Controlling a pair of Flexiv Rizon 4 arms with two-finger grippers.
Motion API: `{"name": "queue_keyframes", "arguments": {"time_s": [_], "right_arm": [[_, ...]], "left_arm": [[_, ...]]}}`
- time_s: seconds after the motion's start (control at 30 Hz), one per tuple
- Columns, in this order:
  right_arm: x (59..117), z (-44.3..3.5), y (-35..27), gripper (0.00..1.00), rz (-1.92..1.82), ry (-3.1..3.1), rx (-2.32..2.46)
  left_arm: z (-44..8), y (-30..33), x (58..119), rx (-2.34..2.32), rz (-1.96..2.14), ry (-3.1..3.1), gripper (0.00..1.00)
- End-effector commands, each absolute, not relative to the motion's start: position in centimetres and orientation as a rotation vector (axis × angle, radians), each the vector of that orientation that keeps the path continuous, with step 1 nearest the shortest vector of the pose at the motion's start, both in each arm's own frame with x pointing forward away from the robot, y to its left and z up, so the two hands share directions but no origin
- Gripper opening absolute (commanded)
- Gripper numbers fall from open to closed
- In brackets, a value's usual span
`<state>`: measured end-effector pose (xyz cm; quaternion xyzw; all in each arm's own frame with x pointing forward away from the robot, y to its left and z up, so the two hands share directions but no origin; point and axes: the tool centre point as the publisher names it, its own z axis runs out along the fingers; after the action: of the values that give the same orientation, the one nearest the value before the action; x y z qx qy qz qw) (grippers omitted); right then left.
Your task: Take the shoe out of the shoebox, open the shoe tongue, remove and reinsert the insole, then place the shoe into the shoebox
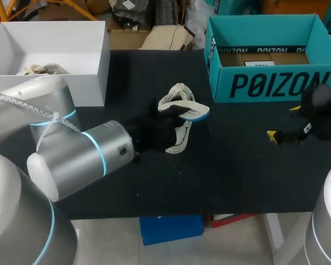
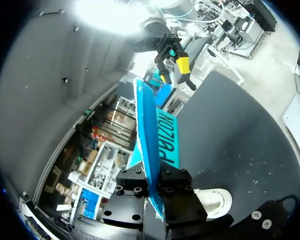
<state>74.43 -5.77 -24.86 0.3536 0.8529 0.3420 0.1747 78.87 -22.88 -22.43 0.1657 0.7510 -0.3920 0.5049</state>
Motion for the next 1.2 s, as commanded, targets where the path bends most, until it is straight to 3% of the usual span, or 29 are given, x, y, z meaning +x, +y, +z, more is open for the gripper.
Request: {"name": "queue_keyframes", "arguments": {"time_s": [0.03, 0.3, 0.87, 1.2], "right_arm": [[74.4, -24.9, -5.7, 1.00, 0.968, 2.415, 1.004], [74.4, -24.9, -5.7, 1.00, 0.968, 2.415, 1.004], [74.4, -24.9, -5.7, 1.00, 0.968, 2.415, 1.004], [74.4, -24.9, -5.7, 1.00, 0.968, 2.415, 1.004]], "left_arm": [[-23.2, -23.0, 79.0, 0.190, -0.955, 1.428, 0.00], [-23.4, -23.3, 79.1, 0.221, -0.951, 1.526, 0.00], [-25.3, -23.3, 77.3, 0.749, -1.444, 1.400, 0.00], [-25.3, -23.3, 77.3, 0.777, -1.444, 1.395, 0.00]]}}
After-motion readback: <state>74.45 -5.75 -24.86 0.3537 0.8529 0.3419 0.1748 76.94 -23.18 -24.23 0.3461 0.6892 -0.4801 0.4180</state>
